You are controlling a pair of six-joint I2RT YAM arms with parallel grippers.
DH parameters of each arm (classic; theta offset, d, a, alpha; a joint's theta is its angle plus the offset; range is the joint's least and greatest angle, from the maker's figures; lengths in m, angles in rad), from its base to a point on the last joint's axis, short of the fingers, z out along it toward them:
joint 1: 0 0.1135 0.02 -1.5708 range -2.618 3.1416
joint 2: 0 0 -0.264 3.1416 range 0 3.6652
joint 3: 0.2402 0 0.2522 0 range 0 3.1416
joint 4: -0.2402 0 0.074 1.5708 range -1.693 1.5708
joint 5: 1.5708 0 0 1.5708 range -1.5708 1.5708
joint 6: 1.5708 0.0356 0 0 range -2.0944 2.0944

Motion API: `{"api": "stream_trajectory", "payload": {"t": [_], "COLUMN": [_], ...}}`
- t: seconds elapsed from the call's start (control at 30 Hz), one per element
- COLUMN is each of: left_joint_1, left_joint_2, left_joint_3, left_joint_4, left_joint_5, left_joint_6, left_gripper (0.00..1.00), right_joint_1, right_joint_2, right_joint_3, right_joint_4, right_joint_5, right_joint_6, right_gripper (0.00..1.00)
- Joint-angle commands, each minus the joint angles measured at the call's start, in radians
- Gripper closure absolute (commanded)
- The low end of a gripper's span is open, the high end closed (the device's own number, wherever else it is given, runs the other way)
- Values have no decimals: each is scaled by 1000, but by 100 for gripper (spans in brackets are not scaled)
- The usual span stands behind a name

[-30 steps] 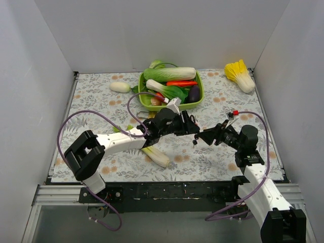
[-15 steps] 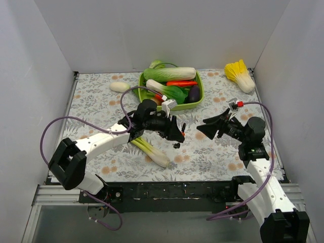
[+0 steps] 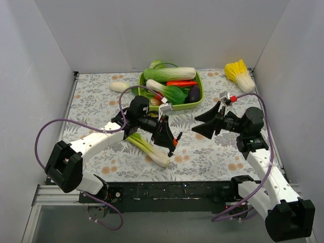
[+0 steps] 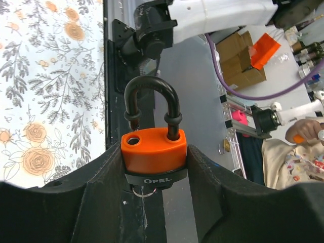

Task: Unlock with the key

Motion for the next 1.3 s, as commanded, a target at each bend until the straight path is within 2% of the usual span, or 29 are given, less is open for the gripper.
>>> {"api": "stream_trajectory", "payload": {"t": [0.0, 0.13, 0.23, 0.73, 0.9, 1.1, 1.27], "left_joint_1": [2, 2, 2, 7, 10, 10, 18], "left_joint_2": [-22, -11, -6, -2, -5, -5, 3], "left_joint_3": [-12, -16, -16, -21, -21, -24, -24], "left_joint_4": [20, 20, 22, 22, 22, 26, 28], "left_joint_5": [108, 122, 125, 115, 113, 112, 87], "left_joint_6": [21, 18, 16, 19, 19, 19, 15], "left_gripper": [100, 100, 100, 100, 100, 100, 100], "right_joint_1": [105, 220, 254, 315, 334, 340, 340], "right_joint_2": [48, 94, 130, 116, 124, 124, 110], "right_joint_3": [44, 73, 95, 60, 66, 63, 63], "right_joint_4": [53, 84, 93, 52, -39, -105, -109], "right_joint_5": [-22, 12, 14, -5, -16, -14, 3], "right_joint_6": [-24, -28, -30, -27, -70, -111, -111], "right_gripper": [23, 23, 23, 25, 27, 32, 43]}}
